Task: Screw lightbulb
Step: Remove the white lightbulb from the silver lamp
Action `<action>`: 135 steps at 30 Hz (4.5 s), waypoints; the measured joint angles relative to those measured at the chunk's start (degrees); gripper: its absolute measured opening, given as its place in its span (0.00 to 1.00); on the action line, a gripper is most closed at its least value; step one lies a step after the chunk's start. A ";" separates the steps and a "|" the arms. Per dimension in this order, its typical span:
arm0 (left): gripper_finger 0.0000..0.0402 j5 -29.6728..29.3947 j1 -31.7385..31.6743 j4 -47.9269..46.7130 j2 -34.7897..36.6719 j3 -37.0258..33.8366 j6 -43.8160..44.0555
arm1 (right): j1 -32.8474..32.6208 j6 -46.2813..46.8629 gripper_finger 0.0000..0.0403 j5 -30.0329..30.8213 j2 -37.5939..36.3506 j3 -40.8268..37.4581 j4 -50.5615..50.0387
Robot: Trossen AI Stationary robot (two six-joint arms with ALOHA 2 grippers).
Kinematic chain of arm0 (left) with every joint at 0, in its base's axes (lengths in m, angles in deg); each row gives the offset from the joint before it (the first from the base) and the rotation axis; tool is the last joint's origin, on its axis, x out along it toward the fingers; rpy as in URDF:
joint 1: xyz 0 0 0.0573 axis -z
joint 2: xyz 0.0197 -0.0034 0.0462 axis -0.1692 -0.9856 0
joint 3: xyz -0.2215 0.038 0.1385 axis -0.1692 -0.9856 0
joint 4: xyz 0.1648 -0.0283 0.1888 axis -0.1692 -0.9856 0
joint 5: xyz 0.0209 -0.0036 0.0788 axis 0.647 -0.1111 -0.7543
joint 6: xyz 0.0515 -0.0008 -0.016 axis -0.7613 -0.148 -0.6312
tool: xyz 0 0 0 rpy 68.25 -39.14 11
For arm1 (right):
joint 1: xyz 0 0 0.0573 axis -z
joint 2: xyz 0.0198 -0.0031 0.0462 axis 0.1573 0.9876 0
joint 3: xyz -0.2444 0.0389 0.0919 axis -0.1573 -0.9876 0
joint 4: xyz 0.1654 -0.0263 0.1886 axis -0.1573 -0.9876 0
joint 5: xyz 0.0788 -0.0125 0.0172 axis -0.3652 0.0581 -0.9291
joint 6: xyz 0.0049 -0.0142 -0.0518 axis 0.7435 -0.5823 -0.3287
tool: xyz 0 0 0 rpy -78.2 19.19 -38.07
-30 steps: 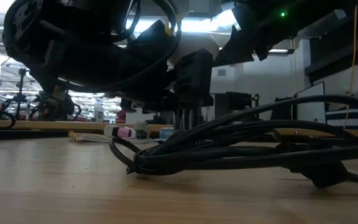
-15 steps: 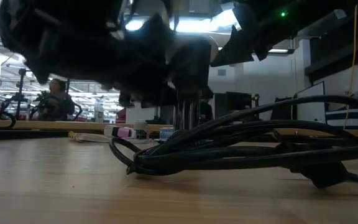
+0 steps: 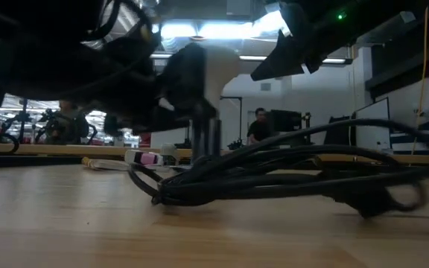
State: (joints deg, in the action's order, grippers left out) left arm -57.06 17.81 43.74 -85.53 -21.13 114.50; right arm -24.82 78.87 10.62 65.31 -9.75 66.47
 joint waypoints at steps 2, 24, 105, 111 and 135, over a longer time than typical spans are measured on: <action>0.63 -0.18 -0.02 -0.01 1.28 -2.50 4.65 | 0.00 0.00 0.02 0.00 0.00 0.00 -0.05; 0.63 3.91 -1.61 0.27 2.85 -4.61 8.18 | 0.00 -0.83 0.02 -1.97 0.00 0.00 0.01; 0.35 24.16 -8.57 19.66 2.81 -4.51 -17.80 | 6.47 8.14 0.02 -28.95 18.53 -0.04 9.71; 0.36 23.33 -9.03 18.79 2.74 -4.55 -18.86 | 2.27 10.25 0.02 -25.81 18.40 0.02 10.89; 0.35 35.06 -8.91 19.29 2.83 -4.52 -16.29 | 7.51 9.41 0.02 -17.98 18.37 -0.04 6.79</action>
State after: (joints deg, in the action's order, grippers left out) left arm -22.00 8.90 63.03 -82.70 -25.65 98.21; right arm -17.31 88.27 -7.36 83.68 -9.79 73.26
